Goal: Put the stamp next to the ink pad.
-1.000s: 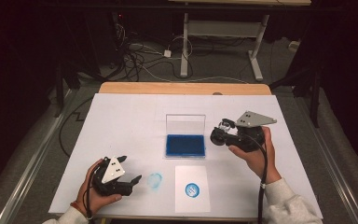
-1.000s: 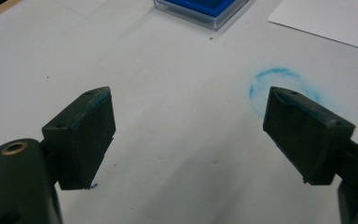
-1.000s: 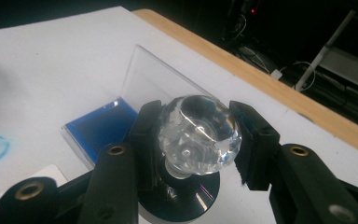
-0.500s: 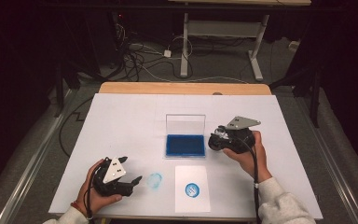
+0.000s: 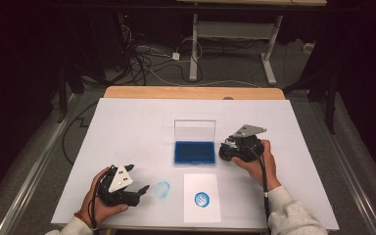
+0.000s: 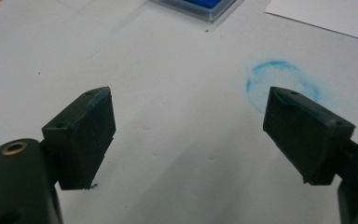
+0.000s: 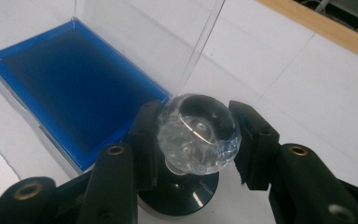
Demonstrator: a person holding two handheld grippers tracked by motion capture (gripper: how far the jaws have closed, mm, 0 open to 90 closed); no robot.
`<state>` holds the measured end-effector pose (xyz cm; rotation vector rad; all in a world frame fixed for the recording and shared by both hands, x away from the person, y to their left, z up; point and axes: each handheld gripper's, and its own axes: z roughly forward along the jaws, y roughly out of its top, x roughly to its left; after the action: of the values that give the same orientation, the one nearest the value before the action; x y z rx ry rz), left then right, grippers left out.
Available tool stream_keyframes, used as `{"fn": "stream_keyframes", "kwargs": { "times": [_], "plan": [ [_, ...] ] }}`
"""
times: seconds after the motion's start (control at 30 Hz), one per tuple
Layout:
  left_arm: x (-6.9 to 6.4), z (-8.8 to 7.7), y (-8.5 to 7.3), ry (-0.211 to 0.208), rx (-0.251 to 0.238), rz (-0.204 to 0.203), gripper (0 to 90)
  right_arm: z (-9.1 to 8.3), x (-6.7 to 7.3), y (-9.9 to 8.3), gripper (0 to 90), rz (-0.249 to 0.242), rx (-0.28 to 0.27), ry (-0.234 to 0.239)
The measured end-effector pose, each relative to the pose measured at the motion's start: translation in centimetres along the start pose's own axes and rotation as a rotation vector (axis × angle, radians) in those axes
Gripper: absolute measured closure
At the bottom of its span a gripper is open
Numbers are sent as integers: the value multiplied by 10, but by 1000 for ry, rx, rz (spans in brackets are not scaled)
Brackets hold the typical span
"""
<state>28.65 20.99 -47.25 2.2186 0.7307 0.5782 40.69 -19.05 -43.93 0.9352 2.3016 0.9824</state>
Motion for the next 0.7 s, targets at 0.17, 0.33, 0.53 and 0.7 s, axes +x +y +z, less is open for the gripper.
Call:
{"fn": "stream_keyframes", "kwargs": {
  "times": [0.17,0.33,0.53,0.7],
  "plan": [
    [0,0,0,3,2,0,164,4,1,-3,571,-2,11,-4],
    [1,-1,0,0,3,-4,164,4,3,-4,570,-19,9,-4],
    [0,-2,0,-4,1,0,164,3,6,-4,569,-44,27,-7],
    [-1,-1,0,-6,4,2,164,2,7,-5,568,-43,30,-6]
  ]
}}
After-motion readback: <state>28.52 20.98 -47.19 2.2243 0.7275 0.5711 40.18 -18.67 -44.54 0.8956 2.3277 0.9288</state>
